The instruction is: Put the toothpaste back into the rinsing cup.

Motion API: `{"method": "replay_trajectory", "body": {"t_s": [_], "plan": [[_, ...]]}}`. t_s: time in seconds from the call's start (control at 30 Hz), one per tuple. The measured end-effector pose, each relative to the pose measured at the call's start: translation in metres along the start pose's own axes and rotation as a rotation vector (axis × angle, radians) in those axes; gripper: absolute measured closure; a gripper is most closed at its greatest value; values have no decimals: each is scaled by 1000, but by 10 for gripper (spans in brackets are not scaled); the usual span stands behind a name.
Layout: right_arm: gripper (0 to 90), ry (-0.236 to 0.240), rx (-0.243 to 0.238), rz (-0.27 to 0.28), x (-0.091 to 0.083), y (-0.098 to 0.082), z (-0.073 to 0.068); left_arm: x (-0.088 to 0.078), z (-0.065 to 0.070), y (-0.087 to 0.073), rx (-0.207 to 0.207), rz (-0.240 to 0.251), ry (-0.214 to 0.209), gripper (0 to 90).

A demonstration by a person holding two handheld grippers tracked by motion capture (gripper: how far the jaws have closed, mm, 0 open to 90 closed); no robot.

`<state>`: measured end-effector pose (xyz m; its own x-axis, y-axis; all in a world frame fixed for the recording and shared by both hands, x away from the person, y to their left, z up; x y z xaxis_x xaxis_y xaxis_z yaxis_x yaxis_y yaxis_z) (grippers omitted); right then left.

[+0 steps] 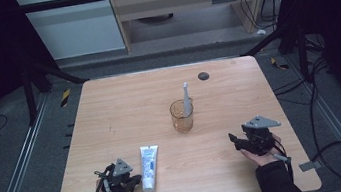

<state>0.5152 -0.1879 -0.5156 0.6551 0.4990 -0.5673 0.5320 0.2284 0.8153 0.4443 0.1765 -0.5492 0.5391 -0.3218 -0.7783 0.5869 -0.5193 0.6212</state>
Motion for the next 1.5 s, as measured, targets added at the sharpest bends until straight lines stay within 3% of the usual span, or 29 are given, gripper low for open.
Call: {"method": "replay_trajectory", "body": {"t_s": [0.67, 1.5], "plan": [[394, -5, -5, -7, 0, -2, 3, 5, 21, 8, 33, 1, -44, 895], [396, -3, -5, -10, 2, -2, 3, 20, 42, 30, 42, 51, -74, 896]]}}
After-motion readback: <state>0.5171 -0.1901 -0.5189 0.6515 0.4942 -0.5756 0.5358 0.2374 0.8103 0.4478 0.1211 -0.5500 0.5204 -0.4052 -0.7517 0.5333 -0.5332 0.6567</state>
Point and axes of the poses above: each handheld gripper's, and its own axes: x roughly forward along the jaws, y roughly out of its top, z roughly to its right, the point moved 9 cm from there along x, roughly forward along the jaws, and after that the axes turned 10 degrees about y, right-handed, at the moved point
